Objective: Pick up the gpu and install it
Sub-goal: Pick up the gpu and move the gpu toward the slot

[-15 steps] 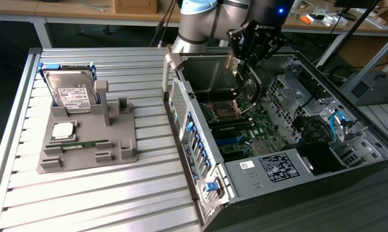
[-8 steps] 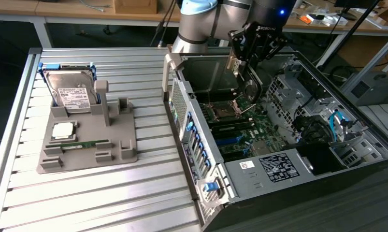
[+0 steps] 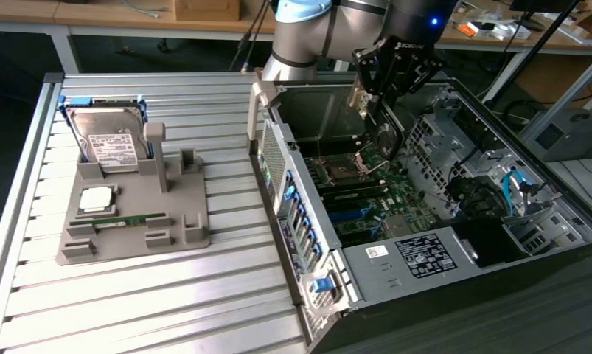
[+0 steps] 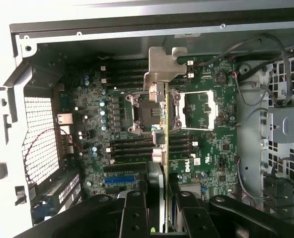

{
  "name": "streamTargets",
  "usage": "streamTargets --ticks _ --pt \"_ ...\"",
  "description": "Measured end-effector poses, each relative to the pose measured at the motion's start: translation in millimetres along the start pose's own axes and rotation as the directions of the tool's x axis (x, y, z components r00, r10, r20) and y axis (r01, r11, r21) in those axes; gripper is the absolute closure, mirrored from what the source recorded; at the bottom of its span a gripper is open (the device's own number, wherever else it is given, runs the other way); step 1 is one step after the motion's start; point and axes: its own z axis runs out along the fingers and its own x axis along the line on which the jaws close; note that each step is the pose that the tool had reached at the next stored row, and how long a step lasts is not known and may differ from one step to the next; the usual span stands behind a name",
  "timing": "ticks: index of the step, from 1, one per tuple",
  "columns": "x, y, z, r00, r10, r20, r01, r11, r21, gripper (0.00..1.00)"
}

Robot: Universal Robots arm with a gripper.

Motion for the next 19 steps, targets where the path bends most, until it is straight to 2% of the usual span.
streamTargets --ticks 19 --pt "-11.0 -1.1 6.0 1.0 0.0 0.0003 0.0 1.0 0.0037 0.73"
